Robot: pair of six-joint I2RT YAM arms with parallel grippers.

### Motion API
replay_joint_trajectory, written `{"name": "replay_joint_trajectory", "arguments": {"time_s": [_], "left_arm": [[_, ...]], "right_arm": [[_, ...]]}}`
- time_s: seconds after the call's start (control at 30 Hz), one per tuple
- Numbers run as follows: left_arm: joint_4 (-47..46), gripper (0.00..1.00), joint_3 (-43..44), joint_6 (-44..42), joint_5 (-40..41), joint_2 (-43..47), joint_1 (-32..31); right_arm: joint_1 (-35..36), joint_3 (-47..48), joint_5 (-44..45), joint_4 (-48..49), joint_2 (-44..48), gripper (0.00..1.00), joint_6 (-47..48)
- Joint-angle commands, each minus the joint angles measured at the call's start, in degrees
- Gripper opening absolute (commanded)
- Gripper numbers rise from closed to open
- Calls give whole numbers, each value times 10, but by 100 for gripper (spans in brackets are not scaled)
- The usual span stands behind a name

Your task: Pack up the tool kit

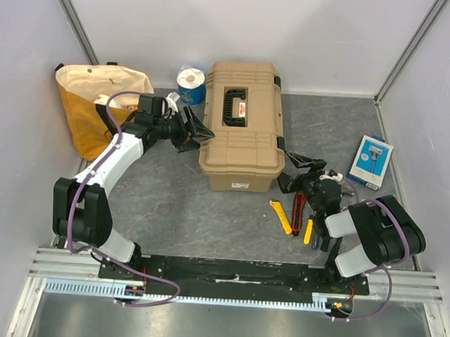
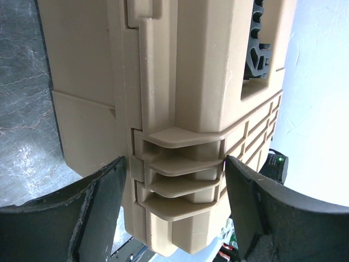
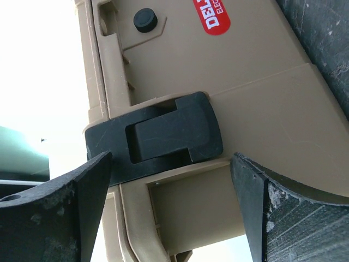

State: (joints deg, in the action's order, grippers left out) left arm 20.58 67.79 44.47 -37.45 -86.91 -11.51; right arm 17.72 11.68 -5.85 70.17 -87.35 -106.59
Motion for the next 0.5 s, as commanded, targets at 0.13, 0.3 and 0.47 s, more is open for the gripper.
{"name": "replay_joint_trajectory", "arguments": {"time_s": [0.13,0.3,0.47], "left_arm": [[26,77,30,-31,35,-12,-4],[32,77,28,-36,36,-13,-4],[29,77,27,-32,27,-15,-4]], "right_arm": [[0,35,-19,56,-26,90,79],[-1,50,-22,37,-18,89,107],[0,61,-54,188,-79,91,44]]}}
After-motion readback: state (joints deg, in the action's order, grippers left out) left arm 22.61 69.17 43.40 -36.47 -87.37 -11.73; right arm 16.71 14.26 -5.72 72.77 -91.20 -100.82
